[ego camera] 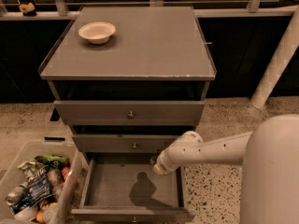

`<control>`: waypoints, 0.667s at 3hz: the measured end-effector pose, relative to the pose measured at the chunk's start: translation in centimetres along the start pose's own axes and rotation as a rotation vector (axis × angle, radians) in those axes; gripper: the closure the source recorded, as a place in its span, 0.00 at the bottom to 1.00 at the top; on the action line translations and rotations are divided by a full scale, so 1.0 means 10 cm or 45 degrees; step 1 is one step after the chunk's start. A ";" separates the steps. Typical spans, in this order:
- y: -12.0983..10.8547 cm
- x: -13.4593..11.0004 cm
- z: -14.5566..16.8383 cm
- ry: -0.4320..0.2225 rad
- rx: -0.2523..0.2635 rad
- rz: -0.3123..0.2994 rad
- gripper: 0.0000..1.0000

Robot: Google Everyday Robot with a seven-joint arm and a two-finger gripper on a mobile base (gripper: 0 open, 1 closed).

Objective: Place redbull can into bottom drawer

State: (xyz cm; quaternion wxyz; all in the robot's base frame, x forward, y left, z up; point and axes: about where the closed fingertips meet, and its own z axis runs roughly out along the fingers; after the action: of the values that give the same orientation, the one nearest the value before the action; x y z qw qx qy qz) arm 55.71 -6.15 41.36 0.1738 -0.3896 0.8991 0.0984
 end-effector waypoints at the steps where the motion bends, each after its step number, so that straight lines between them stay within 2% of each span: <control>1: 0.00 0.00 0.00 0.001 -0.001 0.000 1.00; 2: 0.04 0.10 0.22 0.029 -0.036 0.018 1.00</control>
Offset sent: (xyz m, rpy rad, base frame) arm -0.0056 0.0051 -0.0594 0.0123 0.0933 -0.0068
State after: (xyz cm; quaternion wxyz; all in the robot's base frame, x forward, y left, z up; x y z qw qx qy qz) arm 55.30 -5.85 38.95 0.1575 -0.3866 0.9023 0.1078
